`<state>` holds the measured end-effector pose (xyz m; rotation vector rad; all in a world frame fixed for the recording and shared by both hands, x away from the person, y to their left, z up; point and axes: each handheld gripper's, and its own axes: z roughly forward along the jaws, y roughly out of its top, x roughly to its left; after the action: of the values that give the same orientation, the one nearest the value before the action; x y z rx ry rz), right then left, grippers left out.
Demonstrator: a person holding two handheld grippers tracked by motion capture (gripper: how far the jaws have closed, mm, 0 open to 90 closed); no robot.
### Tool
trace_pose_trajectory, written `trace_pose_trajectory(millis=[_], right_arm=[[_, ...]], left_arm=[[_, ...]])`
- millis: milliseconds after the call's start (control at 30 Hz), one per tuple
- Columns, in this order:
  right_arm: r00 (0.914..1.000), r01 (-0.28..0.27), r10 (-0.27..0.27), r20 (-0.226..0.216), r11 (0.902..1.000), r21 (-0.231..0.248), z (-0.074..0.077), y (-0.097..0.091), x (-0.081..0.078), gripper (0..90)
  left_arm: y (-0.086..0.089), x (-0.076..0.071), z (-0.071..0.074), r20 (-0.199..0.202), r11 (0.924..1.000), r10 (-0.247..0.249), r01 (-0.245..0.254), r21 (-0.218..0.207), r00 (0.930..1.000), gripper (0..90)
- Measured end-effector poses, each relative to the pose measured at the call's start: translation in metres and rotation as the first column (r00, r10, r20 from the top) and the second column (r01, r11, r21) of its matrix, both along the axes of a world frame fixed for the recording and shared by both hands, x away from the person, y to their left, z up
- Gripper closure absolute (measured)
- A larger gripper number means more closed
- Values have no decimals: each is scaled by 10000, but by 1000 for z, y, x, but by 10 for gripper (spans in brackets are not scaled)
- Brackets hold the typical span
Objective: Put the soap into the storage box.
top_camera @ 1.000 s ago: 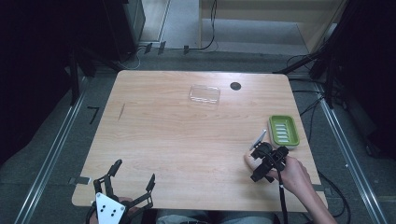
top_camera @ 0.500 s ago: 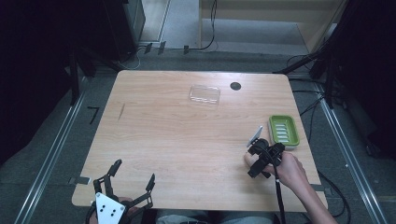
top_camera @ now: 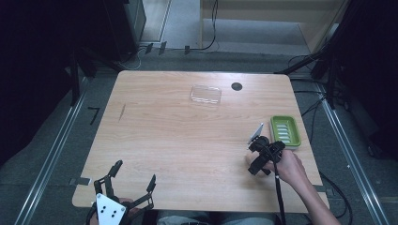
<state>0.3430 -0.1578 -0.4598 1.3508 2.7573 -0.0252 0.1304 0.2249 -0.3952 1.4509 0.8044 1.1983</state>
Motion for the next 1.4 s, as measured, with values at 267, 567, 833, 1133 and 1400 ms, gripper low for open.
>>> trace_pose_trajectory(millis=[267,567,833,1133,1400], right_arm=[[9999,97,-97,-38,9999,79,-4,3,7,0],[9997,234,-234,-28,9997,86,-8,5,12,43],[9999,154,-154,0,9993,348,-10,4,12,140],[9998,164,-162,-69,9994,311,-10,7,10,196],[9998,164,-158,-147,9991,386,-9,8,9,264]], left_arm=[[0,0,0,8,10000,-6,6,-5,10000,99],[0,0,0,5,10000,-15,15,0,10000,99],[0,0,0,3,10000,-9,9,1,10000,99],[0,0,0,20,10000,-11,11,-14,10000,99],[1,0,0,19,10000,-3,3,-42,10000,99]])
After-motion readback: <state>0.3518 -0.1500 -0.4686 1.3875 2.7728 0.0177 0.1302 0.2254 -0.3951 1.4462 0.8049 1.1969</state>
